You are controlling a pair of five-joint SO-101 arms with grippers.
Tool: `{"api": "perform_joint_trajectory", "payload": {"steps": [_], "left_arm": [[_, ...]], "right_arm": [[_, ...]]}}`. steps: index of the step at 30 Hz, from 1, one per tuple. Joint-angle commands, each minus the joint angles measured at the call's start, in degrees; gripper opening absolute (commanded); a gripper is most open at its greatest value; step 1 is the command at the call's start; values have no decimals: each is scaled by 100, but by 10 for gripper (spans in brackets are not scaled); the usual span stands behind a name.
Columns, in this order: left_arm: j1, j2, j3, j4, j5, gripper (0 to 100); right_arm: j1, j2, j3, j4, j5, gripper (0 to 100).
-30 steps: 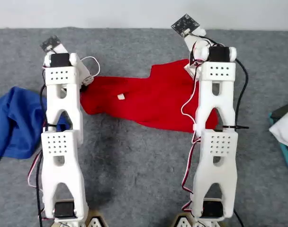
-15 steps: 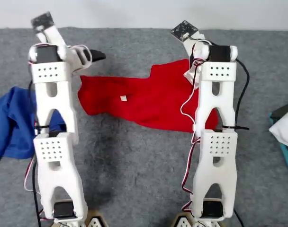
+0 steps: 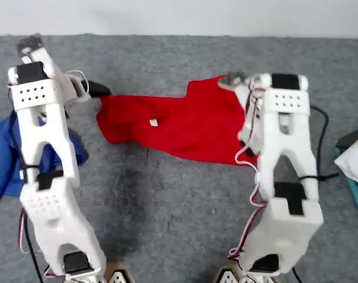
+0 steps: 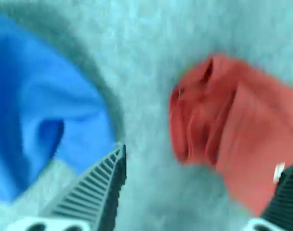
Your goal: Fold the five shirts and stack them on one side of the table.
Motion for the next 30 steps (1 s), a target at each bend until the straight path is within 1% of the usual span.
{"api": "perform_joint_trajectory", "payload": {"steps": [1,4,6,9,13,20,22,25,26,27,30], "left_arm": [[360,-1582,2193,149,-290,452],[492,-2163,3160,123,-299,452],[545,-2321,3459,132,-299,452],[571,-2365,3635,141,-281,452],[536,-2400,3776,149,-281,452],[545,-2409,3952,149,-273,452],[563,-2409,3952,149,-273,452],[563,-2409,3952,149,-273,452],[563,-2409,3952,149,-273,452],[563,-2409,3952,149,-273,452],[563,-2409,3987,149,-273,452]], "right_arm": [[277,-620,1055,-303,79,284],[435,-716,1626,-743,88,284],[514,-708,1829,-1147,88,284],[514,-708,1996,-1815,88,284],[303,-549,2031,-2519,79,284],[4,224,2022,-3081,18,281],[-4,356,1952,-3178,-167,230],[31,426,1662,-3284,-545,62],[31,426,1538,-3319,-624,21],[31,409,1451,-3319,-703,4],[40,400,1222,-3275,-738,10]]}}
